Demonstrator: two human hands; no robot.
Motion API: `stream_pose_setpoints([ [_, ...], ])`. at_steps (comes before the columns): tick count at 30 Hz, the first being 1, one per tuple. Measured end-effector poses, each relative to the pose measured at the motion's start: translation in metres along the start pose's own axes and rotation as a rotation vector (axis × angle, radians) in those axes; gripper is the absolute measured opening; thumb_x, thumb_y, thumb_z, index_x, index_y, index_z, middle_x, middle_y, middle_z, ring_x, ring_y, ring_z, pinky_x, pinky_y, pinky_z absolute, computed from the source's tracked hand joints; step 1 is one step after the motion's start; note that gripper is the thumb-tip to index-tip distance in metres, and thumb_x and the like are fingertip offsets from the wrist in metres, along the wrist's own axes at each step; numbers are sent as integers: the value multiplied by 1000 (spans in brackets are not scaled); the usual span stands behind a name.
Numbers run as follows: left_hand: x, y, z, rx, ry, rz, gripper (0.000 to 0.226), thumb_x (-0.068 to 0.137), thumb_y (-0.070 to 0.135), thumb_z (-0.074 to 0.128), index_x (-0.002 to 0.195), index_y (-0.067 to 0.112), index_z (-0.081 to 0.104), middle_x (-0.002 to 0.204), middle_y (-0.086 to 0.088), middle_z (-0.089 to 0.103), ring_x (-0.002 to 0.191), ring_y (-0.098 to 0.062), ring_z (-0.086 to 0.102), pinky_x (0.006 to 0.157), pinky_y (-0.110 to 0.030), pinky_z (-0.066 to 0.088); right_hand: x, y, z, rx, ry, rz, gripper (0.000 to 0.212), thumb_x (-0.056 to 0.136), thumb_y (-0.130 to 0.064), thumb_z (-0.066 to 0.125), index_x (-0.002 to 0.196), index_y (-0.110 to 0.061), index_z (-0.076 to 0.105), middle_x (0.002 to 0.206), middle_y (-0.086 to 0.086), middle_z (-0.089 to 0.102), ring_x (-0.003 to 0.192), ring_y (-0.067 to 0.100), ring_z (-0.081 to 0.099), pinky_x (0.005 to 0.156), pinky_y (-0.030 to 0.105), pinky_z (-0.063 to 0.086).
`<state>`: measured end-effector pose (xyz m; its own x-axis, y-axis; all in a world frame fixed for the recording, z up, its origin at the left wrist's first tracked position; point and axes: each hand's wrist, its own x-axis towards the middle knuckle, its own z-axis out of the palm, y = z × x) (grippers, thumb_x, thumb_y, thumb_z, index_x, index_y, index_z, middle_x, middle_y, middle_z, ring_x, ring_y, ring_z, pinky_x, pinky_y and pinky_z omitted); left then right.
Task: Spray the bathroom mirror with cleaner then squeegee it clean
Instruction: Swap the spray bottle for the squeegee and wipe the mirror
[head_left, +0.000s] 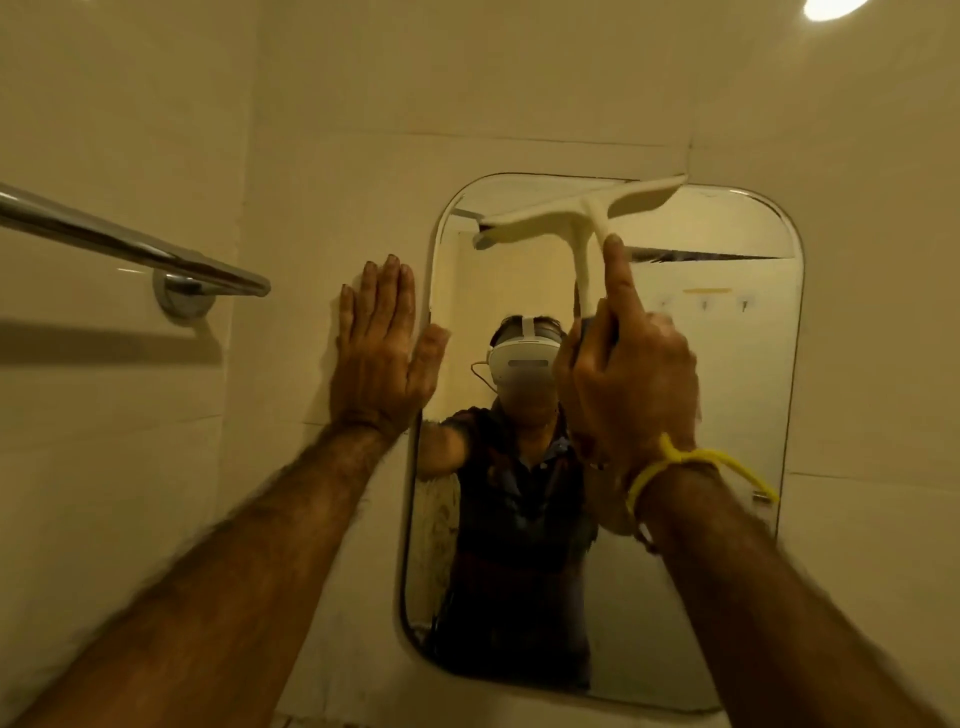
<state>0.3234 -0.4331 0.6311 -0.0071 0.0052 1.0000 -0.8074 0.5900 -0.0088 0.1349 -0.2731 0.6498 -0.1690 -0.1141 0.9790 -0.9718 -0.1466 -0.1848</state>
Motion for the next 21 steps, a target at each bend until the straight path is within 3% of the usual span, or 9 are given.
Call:
stream_pose_setpoints([
  [2,0,2,-4,-73,38,-6,62,108,41,22,155,2,34,163,-14,31,155,-33,18,128,-49,7,-32,7,2,-15,-29,-15,65,102,-27,47,157,-36,13,72,2,48,53,10,41,50,13,30],
  [5,-2,3,-6,-79,84,34,51,106,24,31,148,0,45,154,-16,45,150,-41,28,125,-57,15,-71,18,7,-8,-48,-20,67,100,-24,55,156,-32,20,70,-2,43,49,5,32,49,7,19],
  [10,-4,2,-6,-173,96,27,46,105,26,40,142,3,53,149,-14,50,148,-41,30,124,-57,13,-21,5,18,-22,72,22,64,101,-26,47,156,-36,15,70,2,47,53,2,32,49,10,21],
  [14,-3,2,-7,-164,86,6,53,107,35,33,153,9,37,156,-10,42,151,-34,28,125,-57,16,-63,1,19,24,11,63,66,101,-25,50,157,-32,17,71,-3,44,53,0,31,51,8,22],
  [17,-6,-1,-3,-8,32,124,61,106,47,23,157,14,30,163,-8,32,154,-31,23,124,-62,13,-98,3,18,39,-33,73,65,99,-21,55,156,-25,24,71,-5,42,51,-2,28,52,5,19],
  [21,-2,-2,-1,43,-32,113,79,100,63,23,162,13,16,169,-8,16,157,-24,12,125,-60,7,-26,-8,14,19,68,100,67,100,-24,47,158,-29,14,69,0,48,54,0,35,50,10,24],
])
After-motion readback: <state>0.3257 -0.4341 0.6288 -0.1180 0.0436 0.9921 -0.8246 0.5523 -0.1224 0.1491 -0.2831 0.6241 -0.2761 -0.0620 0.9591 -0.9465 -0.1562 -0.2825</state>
